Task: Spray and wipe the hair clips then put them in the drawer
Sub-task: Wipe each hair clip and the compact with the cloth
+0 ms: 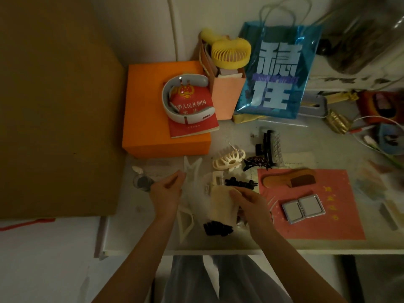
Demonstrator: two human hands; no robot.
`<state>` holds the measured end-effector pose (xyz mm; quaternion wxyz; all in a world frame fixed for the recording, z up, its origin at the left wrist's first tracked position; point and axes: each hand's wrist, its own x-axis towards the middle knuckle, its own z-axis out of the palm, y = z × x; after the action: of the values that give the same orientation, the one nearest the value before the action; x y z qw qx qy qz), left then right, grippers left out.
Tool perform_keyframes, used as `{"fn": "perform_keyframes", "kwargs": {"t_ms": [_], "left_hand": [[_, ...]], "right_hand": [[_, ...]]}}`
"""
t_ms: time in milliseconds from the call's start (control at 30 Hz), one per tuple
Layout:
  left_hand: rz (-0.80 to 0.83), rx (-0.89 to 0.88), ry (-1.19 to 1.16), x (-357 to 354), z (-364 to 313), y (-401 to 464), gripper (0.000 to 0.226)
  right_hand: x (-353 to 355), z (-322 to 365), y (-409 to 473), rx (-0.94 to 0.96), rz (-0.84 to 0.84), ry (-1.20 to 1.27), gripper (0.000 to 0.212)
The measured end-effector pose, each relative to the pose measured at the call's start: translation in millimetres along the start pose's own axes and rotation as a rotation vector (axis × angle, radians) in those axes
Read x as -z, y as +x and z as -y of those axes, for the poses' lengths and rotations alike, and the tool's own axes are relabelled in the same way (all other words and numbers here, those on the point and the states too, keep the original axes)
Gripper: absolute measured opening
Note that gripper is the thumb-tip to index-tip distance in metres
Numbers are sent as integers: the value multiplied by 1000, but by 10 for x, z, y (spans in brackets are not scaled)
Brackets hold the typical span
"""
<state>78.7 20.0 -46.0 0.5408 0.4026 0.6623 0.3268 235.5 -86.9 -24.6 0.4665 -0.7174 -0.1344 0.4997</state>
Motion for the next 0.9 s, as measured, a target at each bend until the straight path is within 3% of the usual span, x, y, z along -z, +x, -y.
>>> {"fn": "perform_keyframes", "kwargs": {"t_ms": [300,533,633,767,900], "left_hand": [[120,-247,-112,-81,-811,-380,10],[146,-457,-68,-77,-1299,-666,22],[179,-442,-100,-48,-1433,-753,18],[302,-393,-145,20,-1583,-854,49],[361,-363,-186,66,-1717,-894,41]], "right_hand": [[-64,768,-59,188,-61,210,22],[-67,1245,-297,282,155,382,38],[-32,1342,-348,266,227,431,29],[-7,1437,-434,307,300,482,28],[-3,1507,-510,298,333,501,38]]}}
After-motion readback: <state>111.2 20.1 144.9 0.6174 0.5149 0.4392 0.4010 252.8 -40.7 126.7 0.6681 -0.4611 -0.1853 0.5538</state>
